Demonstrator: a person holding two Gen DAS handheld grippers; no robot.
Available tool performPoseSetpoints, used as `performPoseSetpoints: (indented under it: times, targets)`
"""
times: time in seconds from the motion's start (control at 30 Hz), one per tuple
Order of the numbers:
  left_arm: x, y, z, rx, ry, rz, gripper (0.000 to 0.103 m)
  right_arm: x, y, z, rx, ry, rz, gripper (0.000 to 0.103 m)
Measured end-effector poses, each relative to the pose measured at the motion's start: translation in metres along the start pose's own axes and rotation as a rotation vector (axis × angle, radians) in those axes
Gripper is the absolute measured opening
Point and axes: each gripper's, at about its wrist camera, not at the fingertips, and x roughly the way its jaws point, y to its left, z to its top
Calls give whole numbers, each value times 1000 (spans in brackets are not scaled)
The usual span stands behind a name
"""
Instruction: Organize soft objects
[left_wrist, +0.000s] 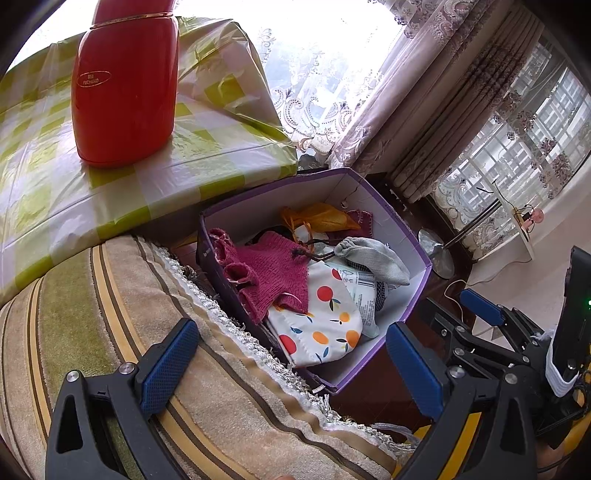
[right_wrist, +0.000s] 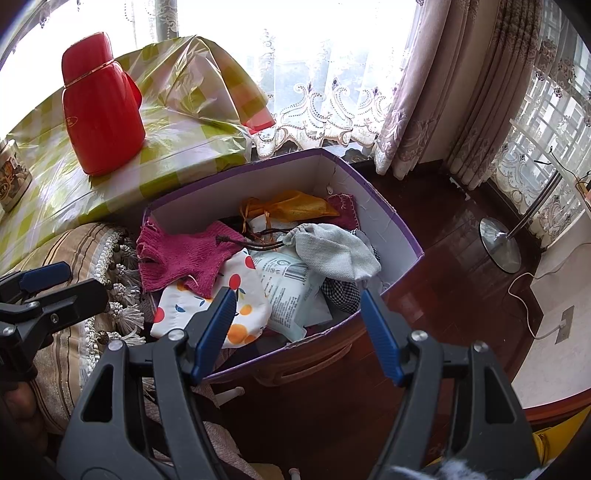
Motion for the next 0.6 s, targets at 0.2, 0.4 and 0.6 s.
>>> performPoseSetpoints:
  times: [0.2, 0.4, 0.6]
  targets:
    - [2, -1, 0, -5, 2, 2, 102, 0, 0, 0, 0, 0, -1, 73]
    - [2, -1, 0, -6, 3, 1, 102, 1, 0, 0, 0, 1, -1, 73]
    - [2, -1, 0, -6, 3, 2, 102, 1, 1, 0, 3, 3, -1, 73]
